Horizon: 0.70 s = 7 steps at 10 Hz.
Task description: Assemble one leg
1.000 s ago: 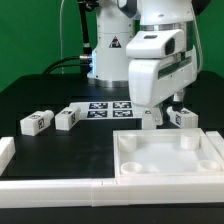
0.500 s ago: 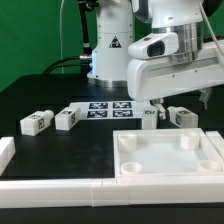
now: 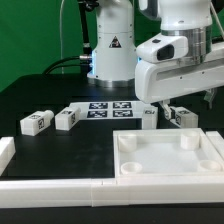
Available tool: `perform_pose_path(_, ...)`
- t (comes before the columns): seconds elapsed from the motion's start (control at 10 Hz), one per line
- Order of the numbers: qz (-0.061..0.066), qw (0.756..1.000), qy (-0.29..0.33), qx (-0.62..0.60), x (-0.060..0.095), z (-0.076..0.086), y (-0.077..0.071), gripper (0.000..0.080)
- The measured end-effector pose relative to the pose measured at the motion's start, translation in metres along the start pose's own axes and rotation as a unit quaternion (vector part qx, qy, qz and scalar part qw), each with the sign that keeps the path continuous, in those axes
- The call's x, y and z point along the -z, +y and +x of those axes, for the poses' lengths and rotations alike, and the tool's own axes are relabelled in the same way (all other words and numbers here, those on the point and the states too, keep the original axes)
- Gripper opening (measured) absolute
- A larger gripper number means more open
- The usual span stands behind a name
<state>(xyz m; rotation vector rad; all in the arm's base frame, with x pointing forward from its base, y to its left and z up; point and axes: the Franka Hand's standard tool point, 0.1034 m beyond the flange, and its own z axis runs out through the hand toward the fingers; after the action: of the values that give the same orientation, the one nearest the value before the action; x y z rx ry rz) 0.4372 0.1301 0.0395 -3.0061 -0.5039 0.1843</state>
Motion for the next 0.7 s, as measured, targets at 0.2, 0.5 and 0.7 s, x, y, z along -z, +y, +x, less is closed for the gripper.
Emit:
perform_pose_path(0.2,0.002,0.996,-0.091,-0.026,-0.001,-0.003,-0.012,0.0649)
perform_pose_path(0.5,0.009,0.978,-0.208,-0.019,-0.011,-0.017,-0.020,0.0649)
perform_pose_path(0.7,0.014,0.958,-0.287,-0.013,-0.022,-0.030,-0.018,0.0649)
